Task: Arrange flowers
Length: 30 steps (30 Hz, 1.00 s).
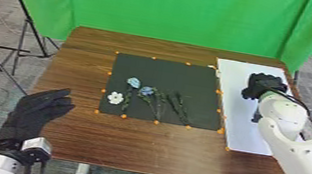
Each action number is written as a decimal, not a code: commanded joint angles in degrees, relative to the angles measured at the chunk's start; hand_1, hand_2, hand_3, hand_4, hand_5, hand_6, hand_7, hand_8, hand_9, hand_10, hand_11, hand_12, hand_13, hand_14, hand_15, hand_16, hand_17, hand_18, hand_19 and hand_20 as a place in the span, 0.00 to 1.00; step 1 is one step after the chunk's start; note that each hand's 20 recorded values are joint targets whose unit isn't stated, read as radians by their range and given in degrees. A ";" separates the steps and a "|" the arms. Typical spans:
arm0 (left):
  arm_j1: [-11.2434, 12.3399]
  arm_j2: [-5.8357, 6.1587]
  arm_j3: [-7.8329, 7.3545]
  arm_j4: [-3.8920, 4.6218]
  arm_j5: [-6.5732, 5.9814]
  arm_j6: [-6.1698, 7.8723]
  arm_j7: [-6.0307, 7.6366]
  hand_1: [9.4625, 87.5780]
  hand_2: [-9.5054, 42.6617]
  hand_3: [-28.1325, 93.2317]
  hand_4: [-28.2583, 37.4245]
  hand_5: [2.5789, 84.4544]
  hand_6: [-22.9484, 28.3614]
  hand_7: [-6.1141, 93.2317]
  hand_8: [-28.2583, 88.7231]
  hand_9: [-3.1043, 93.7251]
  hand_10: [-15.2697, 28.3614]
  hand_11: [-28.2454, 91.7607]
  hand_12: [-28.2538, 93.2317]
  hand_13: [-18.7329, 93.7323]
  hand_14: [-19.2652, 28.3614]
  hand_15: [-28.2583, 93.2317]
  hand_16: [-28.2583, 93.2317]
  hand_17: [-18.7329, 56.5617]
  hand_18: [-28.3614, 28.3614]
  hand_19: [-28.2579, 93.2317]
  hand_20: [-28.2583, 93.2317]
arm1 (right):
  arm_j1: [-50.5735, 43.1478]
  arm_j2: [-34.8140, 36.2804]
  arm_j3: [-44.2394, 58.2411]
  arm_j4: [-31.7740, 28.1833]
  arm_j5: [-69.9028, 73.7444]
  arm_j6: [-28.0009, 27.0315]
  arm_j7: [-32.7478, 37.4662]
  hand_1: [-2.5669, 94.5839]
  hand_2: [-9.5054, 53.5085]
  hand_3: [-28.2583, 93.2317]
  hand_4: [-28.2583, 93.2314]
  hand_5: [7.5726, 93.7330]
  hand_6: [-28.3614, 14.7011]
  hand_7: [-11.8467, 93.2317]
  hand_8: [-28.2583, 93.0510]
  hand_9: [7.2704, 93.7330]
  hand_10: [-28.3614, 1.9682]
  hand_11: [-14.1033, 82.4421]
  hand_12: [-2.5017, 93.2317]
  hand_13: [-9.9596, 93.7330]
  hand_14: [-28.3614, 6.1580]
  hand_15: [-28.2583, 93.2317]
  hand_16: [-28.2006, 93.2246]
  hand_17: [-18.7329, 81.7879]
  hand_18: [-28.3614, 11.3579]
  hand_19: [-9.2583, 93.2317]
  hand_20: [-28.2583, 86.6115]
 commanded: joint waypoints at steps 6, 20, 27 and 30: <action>0.06 -0.80 0.06 0.05 0.03 -0.71 -0.56 0.27 0.29 0.88 0.29 0.59 0.76 0.21 0.17 0.47 0.88 0.58 0.32 0.44 1.00 0.75 0.13 0.16 0.90 0.75 0.36 | -2.43 1.20 1.99 1.47 -0.16 2.33 2.80 0.37 0.02 0.95 0.00 0.54 0.56 0.29 0.12 0.52 0.41 0.39 0.20 0.52 0.39 0.90 0.35 0.36 0.17 0.87 0.63; -0.39 -0.99 0.23 0.25 0.32 -1.09 -1.19 0.27 0.29 0.89 0.29 0.59 0.76 0.21 0.17 0.47 0.88 0.58 0.32 0.45 1.00 0.75 0.13 0.16 0.90 0.75 0.36 | -2.14 1.21 -1.90 2.89 -4.12 11.30 3.15 0.52 0.01 0.85 0.00 0.75 0.70 0.38 0.19 0.82 0.67 0.34 0.32 0.65 0.60 0.84 0.46 0.42 0.18 0.90 0.60; -0.09 -0.95 -0.03 0.26 0.35 -1.19 -1.31 0.27 0.29 0.89 0.29 0.59 0.76 0.21 0.17 0.47 0.88 0.58 0.32 0.45 1.00 0.75 0.13 0.16 0.90 0.75 0.36 | -0.95 1.51 -3.45 1.83 -3.03 14.70 4.40 0.57 0.00 0.84 0.00 0.84 0.71 0.38 0.21 0.92 0.74 0.35 0.41 0.72 0.64 0.84 0.49 0.44 0.17 0.91 0.60; 0.00 -0.76 -0.21 0.16 0.25 -1.08 -1.26 0.27 0.29 0.88 0.29 0.59 0.76 0.21 0.17 0.47 0.88 0.58 0.32 0.45 1.00 0.75 0.13 0.16 0.90 0.75 0.36 | -0.05 1.54 -4.32 0.21 -2.49 16.92 4.20 0.58 0.00 0.84 0.00 0.85 0.71 0.37 0.22 0.93 0.75 0.37 0.42 0.73 0.63 0.84 0.49 0.45 0.16 0.91 0.60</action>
